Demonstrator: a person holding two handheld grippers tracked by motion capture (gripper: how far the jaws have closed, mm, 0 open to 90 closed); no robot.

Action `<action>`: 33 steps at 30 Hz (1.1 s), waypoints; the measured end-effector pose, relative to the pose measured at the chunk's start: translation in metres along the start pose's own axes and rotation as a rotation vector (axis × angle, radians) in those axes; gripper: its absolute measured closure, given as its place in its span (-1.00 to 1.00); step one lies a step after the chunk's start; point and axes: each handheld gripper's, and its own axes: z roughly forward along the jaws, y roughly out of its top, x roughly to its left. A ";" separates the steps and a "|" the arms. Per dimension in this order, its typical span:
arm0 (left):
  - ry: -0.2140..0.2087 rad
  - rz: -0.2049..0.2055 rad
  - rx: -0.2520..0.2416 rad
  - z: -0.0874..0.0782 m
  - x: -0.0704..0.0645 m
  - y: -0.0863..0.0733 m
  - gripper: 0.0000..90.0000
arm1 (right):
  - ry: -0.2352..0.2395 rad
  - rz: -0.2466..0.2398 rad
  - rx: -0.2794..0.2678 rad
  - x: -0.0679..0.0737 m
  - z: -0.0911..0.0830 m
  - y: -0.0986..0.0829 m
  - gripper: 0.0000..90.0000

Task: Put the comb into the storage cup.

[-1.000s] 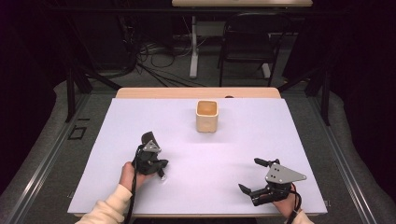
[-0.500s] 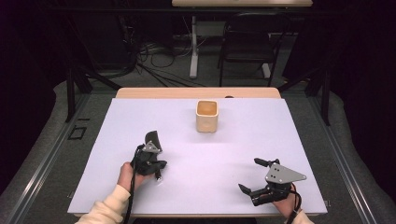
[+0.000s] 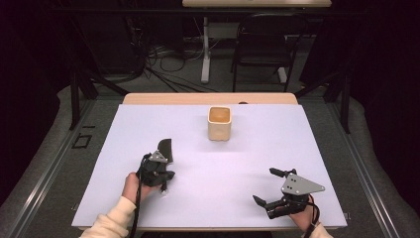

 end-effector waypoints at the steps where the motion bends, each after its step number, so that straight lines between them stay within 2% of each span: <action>1: 0.001 0.002 0.001 0.000 0.000 0.000 1.00 | 0.000 0.000 0.000 0.000 0.000 0.000 -1.00; 33: 0.024 0.023 0.047 -0.009 0.011 -0.004 1.00 | 0.002 0.003 0.001 0.000 0.001 0.000 -1.00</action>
